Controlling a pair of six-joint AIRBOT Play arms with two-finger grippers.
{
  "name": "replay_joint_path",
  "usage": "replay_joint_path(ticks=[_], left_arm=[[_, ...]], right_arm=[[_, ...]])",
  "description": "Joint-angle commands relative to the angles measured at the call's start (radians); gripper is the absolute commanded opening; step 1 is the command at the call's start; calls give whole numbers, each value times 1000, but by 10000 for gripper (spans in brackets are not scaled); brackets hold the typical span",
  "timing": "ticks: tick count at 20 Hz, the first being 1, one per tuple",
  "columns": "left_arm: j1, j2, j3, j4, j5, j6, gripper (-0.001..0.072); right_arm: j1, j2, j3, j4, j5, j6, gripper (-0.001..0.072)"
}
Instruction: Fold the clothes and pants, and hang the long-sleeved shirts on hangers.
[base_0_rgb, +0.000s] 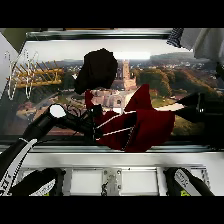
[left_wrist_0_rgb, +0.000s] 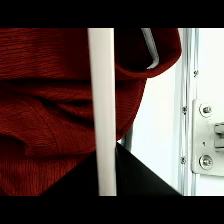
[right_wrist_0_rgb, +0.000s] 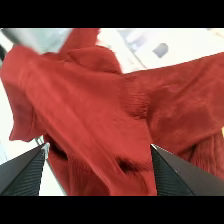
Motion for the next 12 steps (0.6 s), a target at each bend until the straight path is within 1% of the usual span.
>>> replay_joint_path(ticks=[1, 4, 7, 12], left_arm=[[0, -1, 0, 0, 0, -2, 17], [0, -1, 0, 0, 0, -2, 18], [0, -1, 0, 0, 0, -2, 17], [0, -1, 0, 0, 2, -2, 17]], right_arm=[[-76, -101, -38, 79, 80, -264, 709], [-44, -163, -38, 80, 80, -288, 709], [-15, -199, -44, 68, 80, -335, 709], [57, -233, -73, 68, 81, -344, 709]])
